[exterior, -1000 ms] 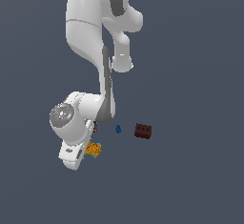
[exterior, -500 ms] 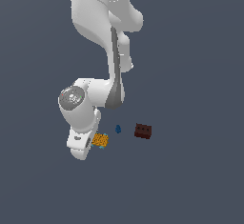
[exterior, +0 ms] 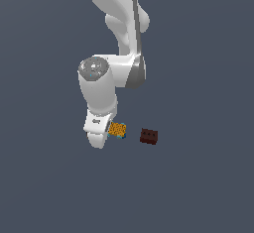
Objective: Pick up a designated object from a clutter of objects.
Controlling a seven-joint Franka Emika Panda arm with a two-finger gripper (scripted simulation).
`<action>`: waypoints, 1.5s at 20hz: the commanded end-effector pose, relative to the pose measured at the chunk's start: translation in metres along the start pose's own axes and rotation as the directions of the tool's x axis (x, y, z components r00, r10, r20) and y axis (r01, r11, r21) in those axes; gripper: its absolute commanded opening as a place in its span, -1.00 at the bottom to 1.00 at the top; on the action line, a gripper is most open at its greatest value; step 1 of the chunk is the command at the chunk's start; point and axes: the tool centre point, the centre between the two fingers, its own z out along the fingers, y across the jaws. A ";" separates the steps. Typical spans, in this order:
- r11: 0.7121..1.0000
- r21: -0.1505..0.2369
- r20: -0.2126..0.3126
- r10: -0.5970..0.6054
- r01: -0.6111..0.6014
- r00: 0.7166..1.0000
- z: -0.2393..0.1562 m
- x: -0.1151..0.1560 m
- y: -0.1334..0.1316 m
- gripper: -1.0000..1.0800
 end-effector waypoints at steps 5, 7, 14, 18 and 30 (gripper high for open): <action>1.000 -0.001 0.001 0.000 0.000 1.000 -0.051 0.033 -0.035 -1.00; 1.000 -0.001 0.002 0.000 0.000 1.000 -0.068 0.043 -0.046 -1.00; 1.000 -0.002 0.003 0.000 0.000 1.000 -0.130 0.083 -0.086 -1.00; 1.000 -0.002 0.003 0.000 0.000 1.000 -0.164 0.106 -0.108 -1.00; 1.000 -0.001 0.000 0.000 0.000 1.000 -0.239 0.154 -0.152 -1.00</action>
